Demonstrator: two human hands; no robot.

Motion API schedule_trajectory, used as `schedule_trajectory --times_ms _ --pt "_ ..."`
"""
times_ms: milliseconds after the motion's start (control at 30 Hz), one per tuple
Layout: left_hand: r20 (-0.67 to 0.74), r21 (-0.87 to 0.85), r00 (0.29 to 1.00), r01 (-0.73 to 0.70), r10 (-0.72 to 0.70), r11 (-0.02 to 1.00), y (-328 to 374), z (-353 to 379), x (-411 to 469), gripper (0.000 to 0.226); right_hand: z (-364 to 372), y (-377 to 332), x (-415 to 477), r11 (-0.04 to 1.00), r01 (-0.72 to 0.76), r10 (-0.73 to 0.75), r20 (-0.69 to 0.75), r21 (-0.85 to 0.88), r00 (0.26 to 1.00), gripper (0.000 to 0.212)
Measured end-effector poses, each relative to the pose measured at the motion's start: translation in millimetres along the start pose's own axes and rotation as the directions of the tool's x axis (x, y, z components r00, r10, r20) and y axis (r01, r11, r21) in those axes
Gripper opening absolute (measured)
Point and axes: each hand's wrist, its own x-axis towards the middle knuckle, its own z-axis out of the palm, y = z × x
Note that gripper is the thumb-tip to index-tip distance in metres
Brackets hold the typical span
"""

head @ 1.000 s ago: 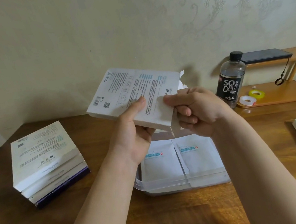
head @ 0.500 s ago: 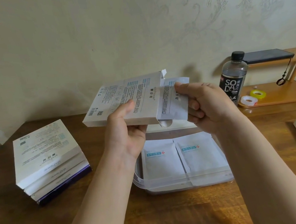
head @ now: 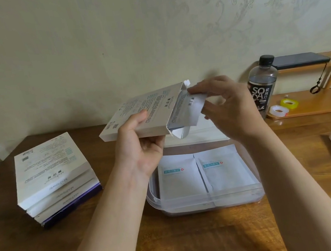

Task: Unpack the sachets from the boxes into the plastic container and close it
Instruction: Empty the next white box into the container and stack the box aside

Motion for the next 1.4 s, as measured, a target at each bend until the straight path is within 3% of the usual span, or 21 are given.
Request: schedule_trajectory --times_ms 167,333,433,567,733,867,967,1167,1300,1400 --pt "0.019 0.057 0.996 0.084 -0.085 0.995 2.2 1.5 -0.9 0.009 6.2 -2.7 0.2 0.986 0.090 -0.100 -0.070 -0.138 0.992 0.020" --pt "-0.012 0.008 0.995 0.097 -0.097 0.995 10.4 -0.2 -0.9 0.010 -5.8 -6.4 2.6 0.997 0.066 -0.072 -0.182 -0.040 0.981 0.027" --pt "-0.021 -0.011 0.998 0.067 -0.067 0.998 11.9 -0.8 -1.3 0.015 -11.7 -5.6 4.9 0.985 0.000 0.048 -0.273 0.173 0.961 0.020" --pt "-0.029 -0.012 1.000 0.011 -0.012 1.000 12.3 -5.6 2.8 0.011 -21.0 -12.2 4.0 0.809 -0.087 0.252 -0.210 0.582 0.945 0.007" --pt "-0.033 -0.094 0.993 -0.114 0.111 0.989 12.0 -15.4 13.0 0.045 -27.0 -19.7 5.1 0.629 -0.185 0.406 -0.117 0.755 0.906 0.015" --pt "-0.022 -0.144 0.981 -0.192 0.190 0.971 8.9 -18.5 16.7 0.048 -25.4 -9.8 5.9 0.711 -0.376 0.515 -0.076 0.594 0.854 0.016" --pt "0.006 -0.194 0.981 -0.188 0.193 0.963 6.1 -20.0 16.1 0.048 -23.6 -0.9 1.4 0.781 -0.502 0.540 0.003 0.372 0.842 0.016" --pt "0.077 -0.194 0.984 -0.145 0.162 0.970 -2.2 -18.1 16.3 0.050 4.0 3.7 -12.6 0.660 -0.748 0.711 0.260 0.072 0.653 0.015" --pt "0.082 -0.079 0.986 -0.137 0.144 0.987 -7.2 -18.3 16.0 0.049 24.8 -0.7 -20.6 0.634 -0.762 0.759 0.296 -0.131 0.580 0.015" --pt "0.071 -0.024 0.990 -0.122 0.124 0.992 -9.1 -15.5 12.9 0.033 31.0 -1.9 -23.6 0.616 -0.762 0.776 0.327 -0.203 0.540 0.019"
